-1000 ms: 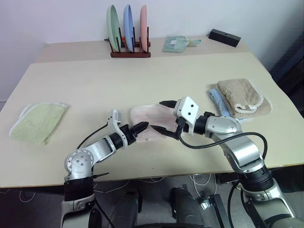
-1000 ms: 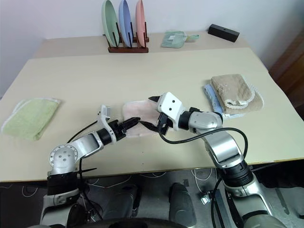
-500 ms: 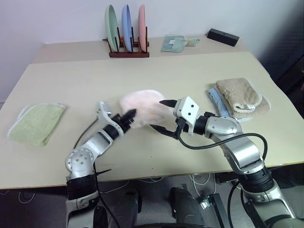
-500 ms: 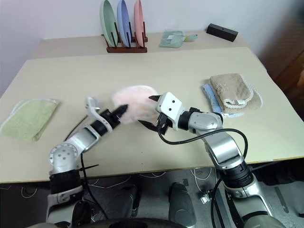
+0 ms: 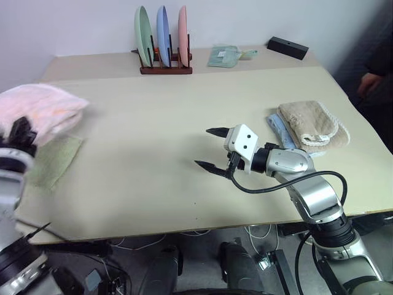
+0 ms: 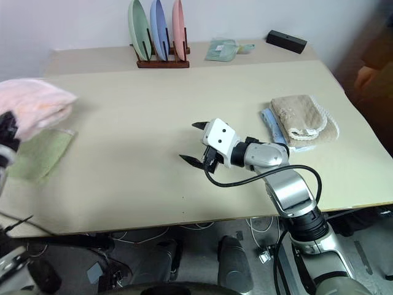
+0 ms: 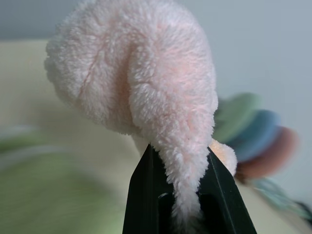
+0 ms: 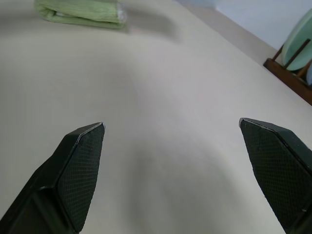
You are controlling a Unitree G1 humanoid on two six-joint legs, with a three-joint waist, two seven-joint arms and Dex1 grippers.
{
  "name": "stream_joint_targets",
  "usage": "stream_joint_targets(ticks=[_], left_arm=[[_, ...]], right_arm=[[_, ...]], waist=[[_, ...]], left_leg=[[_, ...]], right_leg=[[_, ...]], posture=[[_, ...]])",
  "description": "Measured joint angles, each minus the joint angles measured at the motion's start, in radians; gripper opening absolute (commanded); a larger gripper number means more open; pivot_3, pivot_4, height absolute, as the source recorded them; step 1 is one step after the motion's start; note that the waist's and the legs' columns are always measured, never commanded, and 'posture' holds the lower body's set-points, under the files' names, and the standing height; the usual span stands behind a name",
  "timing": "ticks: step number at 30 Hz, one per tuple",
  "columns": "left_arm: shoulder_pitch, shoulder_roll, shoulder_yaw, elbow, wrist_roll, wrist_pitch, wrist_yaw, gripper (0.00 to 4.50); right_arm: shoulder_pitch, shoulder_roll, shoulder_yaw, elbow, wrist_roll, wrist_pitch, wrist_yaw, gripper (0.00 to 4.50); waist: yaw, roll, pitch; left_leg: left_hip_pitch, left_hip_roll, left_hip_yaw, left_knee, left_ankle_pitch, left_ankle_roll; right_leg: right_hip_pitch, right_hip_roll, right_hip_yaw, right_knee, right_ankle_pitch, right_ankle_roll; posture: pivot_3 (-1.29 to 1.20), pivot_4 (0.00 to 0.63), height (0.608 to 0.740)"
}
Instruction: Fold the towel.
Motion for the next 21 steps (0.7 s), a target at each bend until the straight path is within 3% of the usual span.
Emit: stream_joint_targets(ticks=[6, 9, 15, 16, 21], left_arm=[[0.149, -0.099, 0.015, 0.034, -0.021, -0.001, 0.009, 0.05], [0.162, -0.144, 0.022, 0.027, -0.06, -0.021, 0.036, 1.01], [0.254, -0.175, 0.046, -0.055, -0.126, -0.056, 0.062, 4.14], [0.266, -0.169, 0.049, -0.066, -0.126, -0.07, 0.068, 4.46], [0.319, -0.095, 0.104, -0.099, -0.084, -0.159, 0.08, 4.46]], right_arm=[[-0.009, 0.005, 0.004, 0.034, -0.001, -0.03, 0.021, 4.5], [-0.015, 0.005, 0.005, 0.052, -0.002, -0.044, 0.03, 4.5], [-0.015, -0.003, 0.004, 0.074, -0.01, -0.068, 0.054, 4.5], [-0.015, -0.005, 0.004, 0.077, -0.009, -0.071, 0.059, 4.5], [-0.025, -0.027, -0.006, 0.116, -0.008, -0.089, 0.079, 4.5]], waist=[[0.01, -0.003, -0.001], [0.011, -0.004, -0.001], [0.0, -0.004, -0.001], [0.0, -0.004, -0.001], [0.0, -0.005, -0.001]], left_leg=[[0.0, 0.0, -0.001, 0.001, 0.0, 0.0], [0.0, 0.0, -0.001, 0.001, 0.0, 0.0], [0.0, 0.0, -0.001, 0.0, 0.0, 0.0], [0.0, 0.001, 0.0, 0.0, 0.0, 0.0], [0.0, 0.001, 0.0, 0.0, 0.0, 0.0]], right_leg=[[0.001, 0.0, 0.0, -0.001, 0.0, 0.0], [0.001, 0.0, -0.001, -0.001, 0.0, 0.0], [0.001, 0.0, -0.001, -0.001, 0.0, 0.0], [0.001, 0.0, -0.001, -0.001, 0.0, -0.001], [0.001, 0.0, -0.001, -0.001, -0.002, -0.004]], posture=[[0.0, 0.15, 0.74], [0.0, 0.15, 0.74], [0.0, 0.15, 0.74], [0.0, 0.15, 0.74], [0.0, 0.15, 0.74]])
